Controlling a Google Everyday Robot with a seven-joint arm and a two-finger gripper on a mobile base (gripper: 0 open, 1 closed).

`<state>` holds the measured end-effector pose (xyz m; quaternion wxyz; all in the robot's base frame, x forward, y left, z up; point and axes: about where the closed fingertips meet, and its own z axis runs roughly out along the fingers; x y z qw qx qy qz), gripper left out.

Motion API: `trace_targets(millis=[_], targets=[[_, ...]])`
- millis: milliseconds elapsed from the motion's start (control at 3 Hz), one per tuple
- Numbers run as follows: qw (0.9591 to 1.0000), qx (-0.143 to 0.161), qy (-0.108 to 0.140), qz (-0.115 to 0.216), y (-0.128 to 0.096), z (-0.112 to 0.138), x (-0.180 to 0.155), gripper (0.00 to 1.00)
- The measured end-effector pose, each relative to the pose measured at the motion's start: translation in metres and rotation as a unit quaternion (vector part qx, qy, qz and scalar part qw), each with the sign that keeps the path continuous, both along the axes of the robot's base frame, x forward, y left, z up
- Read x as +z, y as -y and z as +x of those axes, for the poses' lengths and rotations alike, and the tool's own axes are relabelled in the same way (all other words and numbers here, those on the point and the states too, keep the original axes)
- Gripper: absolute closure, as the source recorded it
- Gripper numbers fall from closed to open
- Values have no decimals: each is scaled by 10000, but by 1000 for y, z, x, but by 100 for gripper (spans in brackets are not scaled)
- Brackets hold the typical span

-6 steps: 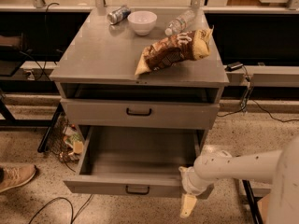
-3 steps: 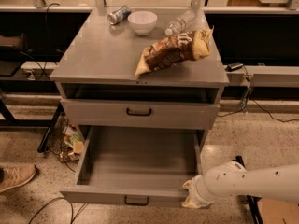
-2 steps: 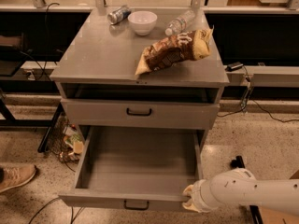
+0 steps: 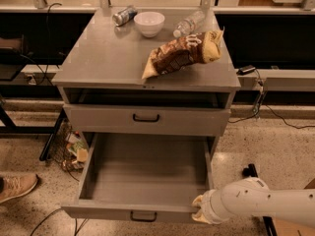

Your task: Open middle drawer

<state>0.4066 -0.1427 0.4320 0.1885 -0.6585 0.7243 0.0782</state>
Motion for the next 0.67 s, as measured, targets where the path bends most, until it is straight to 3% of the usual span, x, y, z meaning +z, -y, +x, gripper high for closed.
trace_targets(millis=[667], targets=[[10000,12,-16,5,-1,-1,-1,16]])
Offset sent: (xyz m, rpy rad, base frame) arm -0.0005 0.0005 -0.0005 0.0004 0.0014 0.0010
